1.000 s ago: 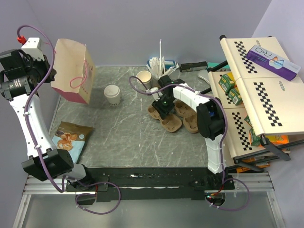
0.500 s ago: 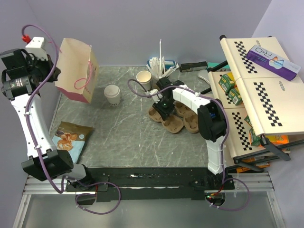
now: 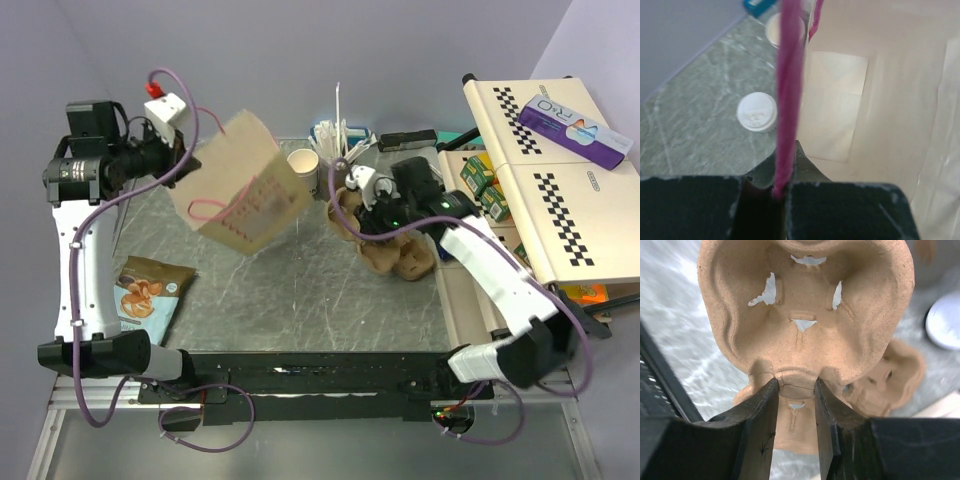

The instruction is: Pack the takeout coffee

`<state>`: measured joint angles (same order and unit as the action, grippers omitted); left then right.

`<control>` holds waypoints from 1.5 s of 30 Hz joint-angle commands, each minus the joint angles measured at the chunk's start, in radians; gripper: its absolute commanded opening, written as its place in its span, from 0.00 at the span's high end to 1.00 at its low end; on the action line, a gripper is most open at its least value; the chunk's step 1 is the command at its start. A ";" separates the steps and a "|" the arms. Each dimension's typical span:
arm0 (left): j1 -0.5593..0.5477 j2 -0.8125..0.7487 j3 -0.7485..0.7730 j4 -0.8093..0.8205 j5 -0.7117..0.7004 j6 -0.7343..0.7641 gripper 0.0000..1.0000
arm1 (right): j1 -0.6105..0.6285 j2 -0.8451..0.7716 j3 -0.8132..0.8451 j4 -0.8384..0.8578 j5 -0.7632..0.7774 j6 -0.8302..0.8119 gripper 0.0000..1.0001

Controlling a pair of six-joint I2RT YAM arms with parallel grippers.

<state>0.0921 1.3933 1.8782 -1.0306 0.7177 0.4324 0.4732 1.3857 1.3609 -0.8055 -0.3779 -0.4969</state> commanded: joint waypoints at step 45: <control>-0.436 -0.168 -0.436 0.184 -0.227 0.039 0.99 | 0.415 -0.102 0.139 0.321 -0.403 -0.664 1.00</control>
<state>-0.3378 1.2549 1.4437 -0.8909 0.4561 0.5076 0.8745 1.2945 1.5597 -0.5716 -0.7609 -1.0431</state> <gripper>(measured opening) 0.026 0.383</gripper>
